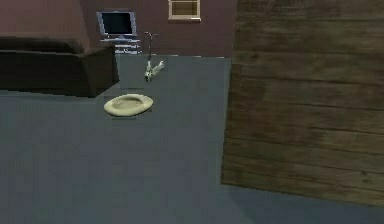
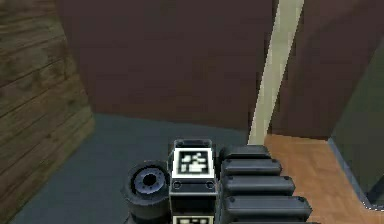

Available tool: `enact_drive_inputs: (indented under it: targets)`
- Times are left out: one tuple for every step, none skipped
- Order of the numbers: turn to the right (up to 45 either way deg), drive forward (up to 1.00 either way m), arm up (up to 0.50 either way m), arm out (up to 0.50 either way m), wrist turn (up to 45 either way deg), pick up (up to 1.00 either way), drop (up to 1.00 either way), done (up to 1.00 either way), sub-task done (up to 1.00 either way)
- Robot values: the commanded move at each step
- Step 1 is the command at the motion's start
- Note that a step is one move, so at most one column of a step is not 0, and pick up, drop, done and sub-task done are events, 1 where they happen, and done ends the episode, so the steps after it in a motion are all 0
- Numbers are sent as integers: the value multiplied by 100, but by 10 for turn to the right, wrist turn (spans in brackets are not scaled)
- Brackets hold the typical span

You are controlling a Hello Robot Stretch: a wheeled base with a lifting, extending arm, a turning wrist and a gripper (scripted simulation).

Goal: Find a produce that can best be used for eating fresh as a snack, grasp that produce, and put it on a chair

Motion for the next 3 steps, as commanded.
enact_drive_inputs:
  targets:
    - [-300,0,0,0,0,0,0,0,0]
    - [0,45,0,0,0,0,0,0,0]
    - [-150,0,0,0,0,0,0,0,0]
